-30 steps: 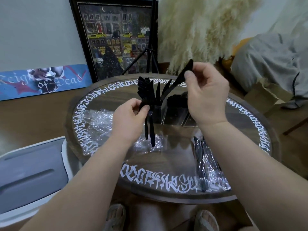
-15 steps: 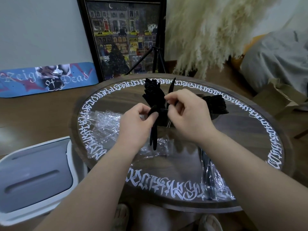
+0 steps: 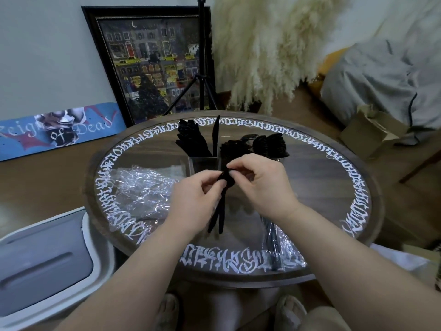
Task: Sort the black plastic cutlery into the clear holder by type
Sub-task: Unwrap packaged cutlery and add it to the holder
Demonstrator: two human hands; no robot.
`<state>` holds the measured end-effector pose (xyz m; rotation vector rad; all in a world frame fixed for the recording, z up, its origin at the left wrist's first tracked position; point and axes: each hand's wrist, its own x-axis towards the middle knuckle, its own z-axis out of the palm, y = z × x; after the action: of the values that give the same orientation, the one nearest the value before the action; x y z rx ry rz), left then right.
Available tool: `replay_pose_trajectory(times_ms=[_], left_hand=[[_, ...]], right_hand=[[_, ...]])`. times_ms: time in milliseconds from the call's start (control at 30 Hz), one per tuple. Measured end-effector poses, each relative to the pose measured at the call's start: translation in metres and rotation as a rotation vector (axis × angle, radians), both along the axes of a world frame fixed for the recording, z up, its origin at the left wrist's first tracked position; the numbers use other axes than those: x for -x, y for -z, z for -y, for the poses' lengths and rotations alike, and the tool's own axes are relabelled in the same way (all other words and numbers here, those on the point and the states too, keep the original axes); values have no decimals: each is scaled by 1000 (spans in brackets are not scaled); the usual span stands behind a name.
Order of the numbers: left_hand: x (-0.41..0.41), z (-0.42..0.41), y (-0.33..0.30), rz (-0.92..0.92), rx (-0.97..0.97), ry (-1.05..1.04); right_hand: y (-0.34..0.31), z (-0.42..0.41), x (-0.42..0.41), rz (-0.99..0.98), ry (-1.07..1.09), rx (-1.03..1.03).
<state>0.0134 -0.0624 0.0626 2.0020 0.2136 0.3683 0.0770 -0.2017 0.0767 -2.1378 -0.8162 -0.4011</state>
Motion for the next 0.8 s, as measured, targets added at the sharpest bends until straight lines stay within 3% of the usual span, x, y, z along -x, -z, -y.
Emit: replay_pose_trajectory(times_ms=[267, 400, 500, 600, 800], left_hand=[[4, 6, -24, 65, -35, -49], [-6, 2, -63, 131, -255, -45], [-27, -4, -101, 284, -436, -75], [-53, -8, -130, 397, -494, -121], [-87, -2, -119, 238, -636, -37]], right_hand=[[-15, 28, 2, 45, 145, -90], [-34, 50, -6, 101, 195, -159], [-46, 62, -13, 119, 244, -206], [-56, 68, -18, 147, 252, -231], [-61, 68, -30, 166, 258, -226]])
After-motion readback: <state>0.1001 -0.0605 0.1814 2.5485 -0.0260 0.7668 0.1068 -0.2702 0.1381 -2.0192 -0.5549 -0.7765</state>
